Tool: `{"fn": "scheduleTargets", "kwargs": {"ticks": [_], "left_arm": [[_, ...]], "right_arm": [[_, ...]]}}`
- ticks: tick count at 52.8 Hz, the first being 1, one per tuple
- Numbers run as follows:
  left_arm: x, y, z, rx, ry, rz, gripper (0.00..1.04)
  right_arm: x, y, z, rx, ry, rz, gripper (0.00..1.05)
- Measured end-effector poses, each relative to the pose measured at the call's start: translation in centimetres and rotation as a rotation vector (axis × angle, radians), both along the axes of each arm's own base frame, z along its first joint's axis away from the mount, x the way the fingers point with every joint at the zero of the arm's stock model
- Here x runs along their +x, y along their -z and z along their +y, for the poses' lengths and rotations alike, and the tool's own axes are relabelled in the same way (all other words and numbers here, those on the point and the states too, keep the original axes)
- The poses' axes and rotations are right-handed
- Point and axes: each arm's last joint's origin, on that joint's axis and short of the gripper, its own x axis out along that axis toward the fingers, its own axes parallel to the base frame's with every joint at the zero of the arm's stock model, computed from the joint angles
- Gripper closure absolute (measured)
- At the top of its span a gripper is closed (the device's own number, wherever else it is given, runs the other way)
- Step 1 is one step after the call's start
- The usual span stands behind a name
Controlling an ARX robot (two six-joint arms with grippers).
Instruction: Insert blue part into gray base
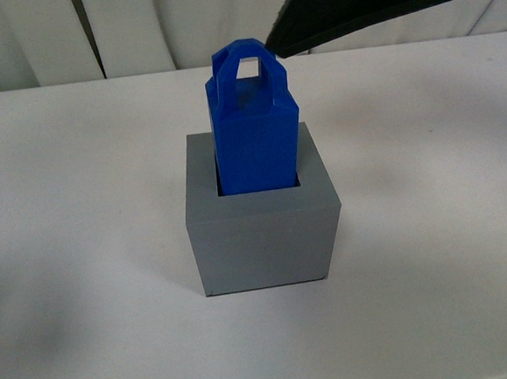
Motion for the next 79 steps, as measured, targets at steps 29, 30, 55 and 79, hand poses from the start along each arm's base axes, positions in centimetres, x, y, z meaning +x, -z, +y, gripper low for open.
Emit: {"fn": "scheduleTargets", "kwargs": {"ticks": [29,30,55,79], "left_arm": [[0.0,0.0,0.0,0.000,0.000,0.000,0.06],[0.0,0.0,0.0,0.000,0.000,0.000,0.06],[0.0,0.0,0.0,0.000,0.000,0.000,0.06],[0.0,0.0,0.0,0.000,0.000,0.000,0.06]], "right_arm": [[-4.6,4.0,-12.9,0.487,0.489,-0.257,0.07],[-5.0,4.4,-13.4,0.503,0.515,-0.263,0.07],[-10.0,9.6,-14.6,0.720,1.204,-0.558,0.45],[-14.4,12.1,-14.6,0.762,1.231,-0.533,1.02]]}}
